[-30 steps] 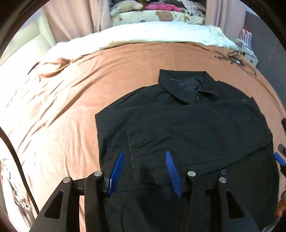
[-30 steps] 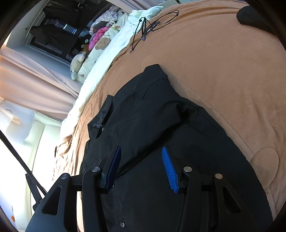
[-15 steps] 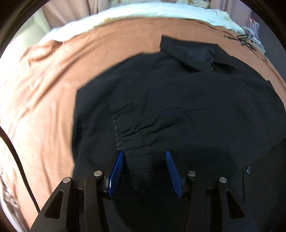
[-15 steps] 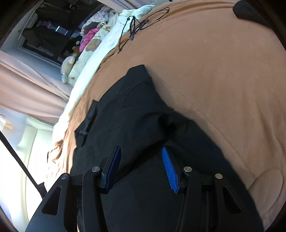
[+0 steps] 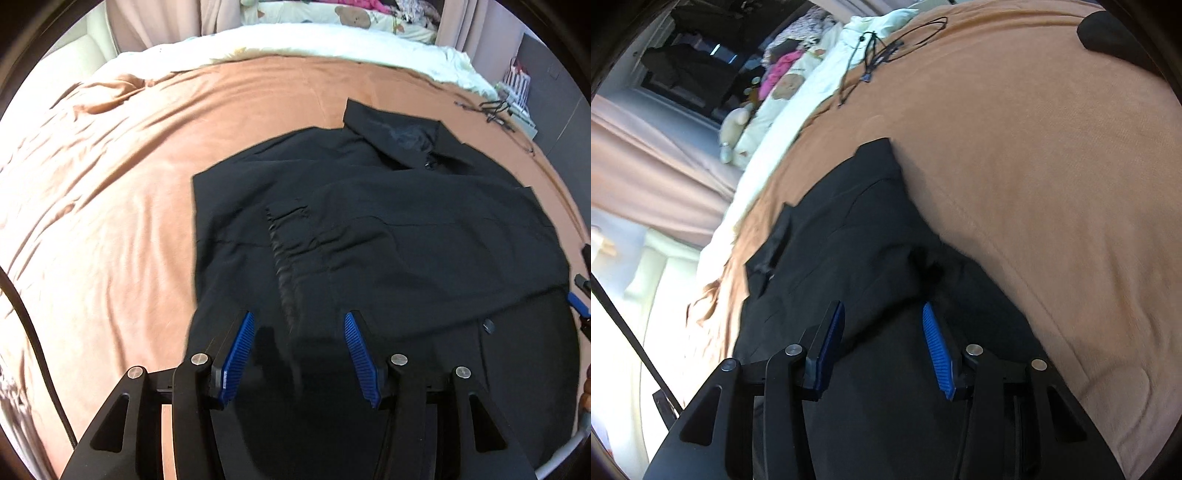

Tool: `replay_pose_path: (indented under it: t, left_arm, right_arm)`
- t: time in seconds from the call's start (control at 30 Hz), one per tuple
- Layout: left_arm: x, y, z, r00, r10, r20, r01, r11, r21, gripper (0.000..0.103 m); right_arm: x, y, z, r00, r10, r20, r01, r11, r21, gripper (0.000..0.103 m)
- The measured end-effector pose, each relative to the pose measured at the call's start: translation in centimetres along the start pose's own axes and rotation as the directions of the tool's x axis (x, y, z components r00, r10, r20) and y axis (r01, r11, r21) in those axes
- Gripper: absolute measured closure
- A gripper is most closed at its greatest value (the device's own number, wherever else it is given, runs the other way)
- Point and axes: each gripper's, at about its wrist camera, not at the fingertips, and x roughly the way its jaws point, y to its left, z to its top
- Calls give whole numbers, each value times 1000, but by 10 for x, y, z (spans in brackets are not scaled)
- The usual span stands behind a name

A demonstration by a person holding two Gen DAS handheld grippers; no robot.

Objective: Fold large clothes

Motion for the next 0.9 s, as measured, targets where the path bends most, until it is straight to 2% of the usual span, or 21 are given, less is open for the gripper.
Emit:
replay_pose_path:
  t: [0.03, 0.17, 0.27, 0.33, 0.5, 0.57, 0.6, 0.7, 0.9]
  left_arm:
    - [-11, 4, -5, 1000, -3, 10, 3, 1000, -6, 48]
    - [-55, 13, -23, 998, -31, 52, 33, 999, -24, 33]
    - [-82, 15, -38, 995, -33, 90, 35, 999, -27, 22]
    - [-104, 17, -51, 992, -22, 124, 28, 998, -49, 21]
    - [-150, 23, -85, 981, -34, 189, 56, 992, -116, 16]
    - [-170, 25, -101, 975, -26, 221, 58, 989, -138, 13]
    - [-178, 25, -108, 970, -27, 242, 64, 987, -146, 13]
    - [-205, 25, -133, 953, -14, 303, 70, 982, -174, 12]
    - [-237, 25, -177, 944, -37, 328, 112, 970, -214, 9]
  right_arm:
    - [-6, 1, -2, 1000, 9, -1, -9, 1000, -3, 40]
    - [-35, 24, -22, 999, 42, -10, -43, 991, -124, 36]
    - [-57, 35, -33, 1000, 19, -3, -19, 980, -200, 31]
    - [-75, 44, -37, 1000, -12, 27, 19, 969, -248, 24]
    - [-119, 62, -56, 997, -30, 65, 51, 934, -352, 18]
    - [-136, 63, -69, 996, -42, 82, 71, 915, -397, 9]
    - [-144, 63, -74, 995, -50, 91, 84, 907, -414, 1]
    - [-164, 58, -91, 990, -65, 123, 115, 882, -457, 0]
    - [-194, 50, -112, 985, -92, 144, 154, 845, -512, 0]
